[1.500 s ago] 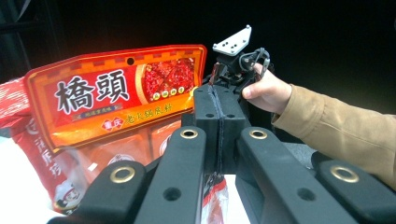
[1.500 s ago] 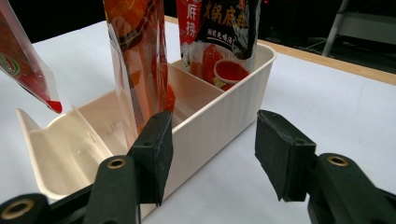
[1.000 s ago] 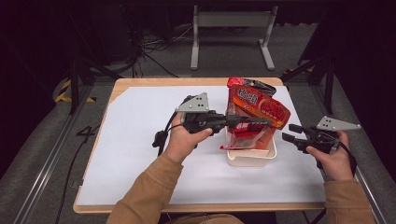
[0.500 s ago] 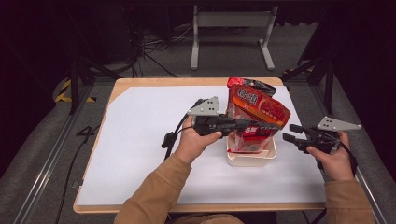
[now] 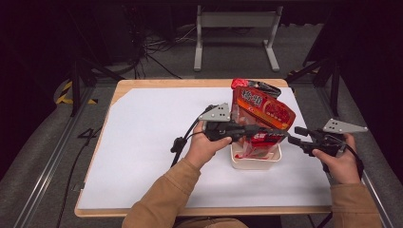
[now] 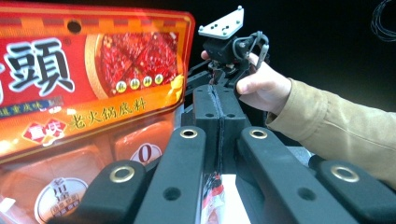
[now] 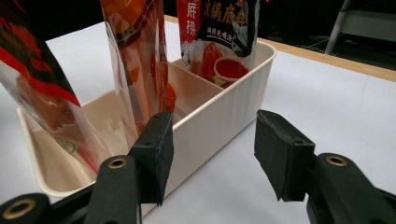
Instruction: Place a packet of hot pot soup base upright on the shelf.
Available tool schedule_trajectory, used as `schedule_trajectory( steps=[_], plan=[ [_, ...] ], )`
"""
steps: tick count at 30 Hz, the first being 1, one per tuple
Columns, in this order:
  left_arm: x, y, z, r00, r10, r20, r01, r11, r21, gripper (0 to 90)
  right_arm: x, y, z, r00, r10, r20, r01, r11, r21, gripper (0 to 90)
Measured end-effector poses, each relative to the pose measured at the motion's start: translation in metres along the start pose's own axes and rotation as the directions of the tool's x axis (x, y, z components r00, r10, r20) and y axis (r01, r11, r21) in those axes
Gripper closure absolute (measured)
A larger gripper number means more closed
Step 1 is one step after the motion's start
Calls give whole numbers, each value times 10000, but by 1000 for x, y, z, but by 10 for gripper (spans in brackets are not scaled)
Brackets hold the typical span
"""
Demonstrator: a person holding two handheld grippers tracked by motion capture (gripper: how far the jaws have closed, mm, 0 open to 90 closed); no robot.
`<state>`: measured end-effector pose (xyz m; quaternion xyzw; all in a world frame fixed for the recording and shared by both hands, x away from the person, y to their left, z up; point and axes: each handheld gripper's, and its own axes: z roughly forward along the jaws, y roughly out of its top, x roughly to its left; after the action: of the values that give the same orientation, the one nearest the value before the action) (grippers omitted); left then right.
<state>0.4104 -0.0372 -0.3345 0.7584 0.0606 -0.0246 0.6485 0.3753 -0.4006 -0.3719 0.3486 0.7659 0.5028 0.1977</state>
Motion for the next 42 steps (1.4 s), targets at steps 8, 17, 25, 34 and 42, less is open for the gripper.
schedule_trajectory(
  steps=[8, 17, 25, 34, 42],
  plan=[
    [3, -7, 3, 10000, -84, -44, 84, 9999, 130, 899, 0, 0, 1, 10000, 47, -26, -47, 10000, 33, 474],
    [6, -14, 5, 9996, -242, -137, 246, 9991, 342, 897, 0, -1, 2, 10000, 36, -39, -36, 10000, 48, 472],
    [10, -22, 1, 9984, -460, -335, 482, 9965, 677, 893, 0, -1, 3, 10000, 52, -78, -51, 9999, 103, 471],
    [12, -28, -4, 9957, -775, -516, 825, 9911, 1045, 885, 0, -1, 4, 10000, 37, -74, -36, 9999, 130, 470],
    [14, -36, -15, 9924, -1048, -639, 1113, 9878, 1090, 849, 0, -1, 6, 9999, 15, -101, -14, 9999, 156, 469]
  ],
)
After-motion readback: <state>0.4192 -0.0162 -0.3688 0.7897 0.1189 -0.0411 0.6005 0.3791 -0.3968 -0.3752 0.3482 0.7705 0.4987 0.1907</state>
